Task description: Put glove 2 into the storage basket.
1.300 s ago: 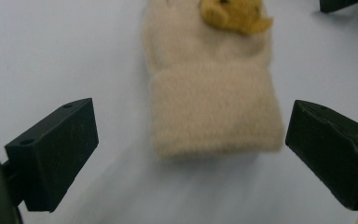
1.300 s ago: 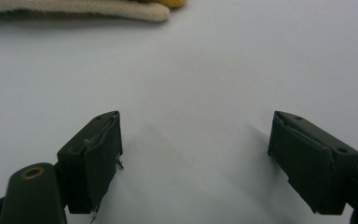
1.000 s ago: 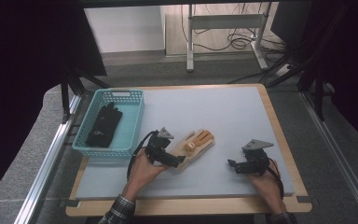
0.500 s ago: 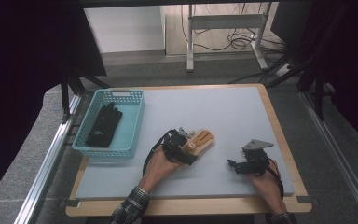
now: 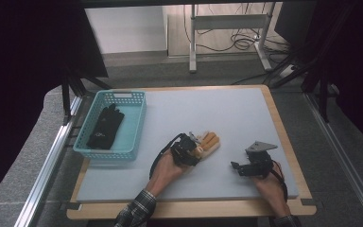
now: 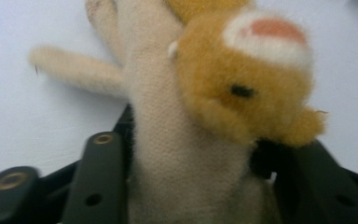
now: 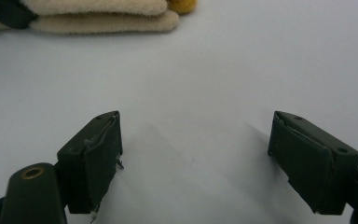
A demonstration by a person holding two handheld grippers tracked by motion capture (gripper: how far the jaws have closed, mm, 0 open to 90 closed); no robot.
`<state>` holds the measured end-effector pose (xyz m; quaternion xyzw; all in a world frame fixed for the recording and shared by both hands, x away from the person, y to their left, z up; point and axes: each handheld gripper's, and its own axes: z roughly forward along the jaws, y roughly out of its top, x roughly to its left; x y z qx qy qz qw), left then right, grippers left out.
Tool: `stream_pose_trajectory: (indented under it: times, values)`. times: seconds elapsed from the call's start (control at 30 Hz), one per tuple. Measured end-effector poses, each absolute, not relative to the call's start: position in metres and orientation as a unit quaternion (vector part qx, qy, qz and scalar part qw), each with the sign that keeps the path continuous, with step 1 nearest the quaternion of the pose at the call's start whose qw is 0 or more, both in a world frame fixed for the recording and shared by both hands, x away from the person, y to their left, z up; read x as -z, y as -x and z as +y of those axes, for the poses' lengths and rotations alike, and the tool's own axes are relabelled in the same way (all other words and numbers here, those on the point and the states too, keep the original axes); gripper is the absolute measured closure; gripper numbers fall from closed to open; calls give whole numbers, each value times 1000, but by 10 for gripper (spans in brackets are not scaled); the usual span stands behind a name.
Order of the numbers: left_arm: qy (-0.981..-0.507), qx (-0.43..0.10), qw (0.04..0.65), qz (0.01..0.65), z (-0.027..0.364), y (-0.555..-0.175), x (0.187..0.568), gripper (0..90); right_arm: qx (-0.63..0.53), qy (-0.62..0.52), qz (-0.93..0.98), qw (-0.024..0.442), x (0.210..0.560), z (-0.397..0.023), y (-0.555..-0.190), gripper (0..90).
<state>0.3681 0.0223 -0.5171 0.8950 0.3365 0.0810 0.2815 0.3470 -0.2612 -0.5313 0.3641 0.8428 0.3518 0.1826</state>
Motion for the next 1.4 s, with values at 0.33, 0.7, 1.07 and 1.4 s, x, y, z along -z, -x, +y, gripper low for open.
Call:
stream_pose_trajectory:
  times: [0.33, 0.7, 1.07, 1.4]
  values:
    - [-884, -65, 307, 346, 34, -372, 510, 637, -352, -365, 843, 182, 531, -261, -347, 170]
    - [-880, -80, 316, 347, 42, -376, 491, 770, -352, -365, 842, 182, 531, -261, -347, 170]
    - [-874, -101, 317, 354, 52, -379, 469, 779, -352, -365, 842, 182, 531, -261, -347, 170]
    - [-857, -138, 314, 385, 85, -389, 437, 778, -353, -364, 842, 182, 531, -261, -347, 170]
